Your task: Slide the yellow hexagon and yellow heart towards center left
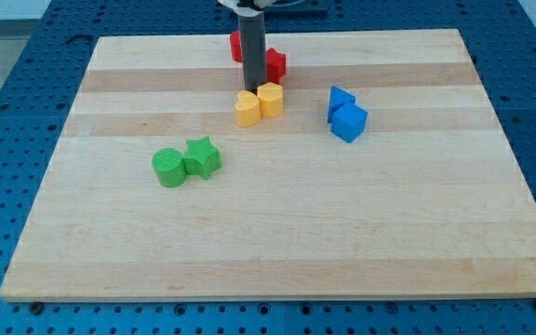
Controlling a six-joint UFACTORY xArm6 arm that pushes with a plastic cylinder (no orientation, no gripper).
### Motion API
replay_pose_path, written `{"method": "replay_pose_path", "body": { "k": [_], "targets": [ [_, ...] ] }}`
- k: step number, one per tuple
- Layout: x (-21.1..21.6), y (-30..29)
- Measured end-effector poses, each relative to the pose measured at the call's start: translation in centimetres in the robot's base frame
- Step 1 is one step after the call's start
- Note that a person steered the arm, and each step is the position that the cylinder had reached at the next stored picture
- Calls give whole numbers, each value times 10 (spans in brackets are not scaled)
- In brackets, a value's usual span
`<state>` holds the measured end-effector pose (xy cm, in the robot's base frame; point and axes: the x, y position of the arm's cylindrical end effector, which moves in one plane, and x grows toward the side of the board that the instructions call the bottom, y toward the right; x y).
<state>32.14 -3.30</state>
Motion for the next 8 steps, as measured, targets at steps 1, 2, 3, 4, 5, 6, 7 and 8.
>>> {"method": "replay_pose_path", "body": {
  "k": [1,2,3,4,5,6,7,8],
  "targets": [
    [0,25],
    [0,55],
    [0,80],
    [12,91],
    [31,77],
    [39,38],
    [40,0],
    [41,-27]
  ]
}}
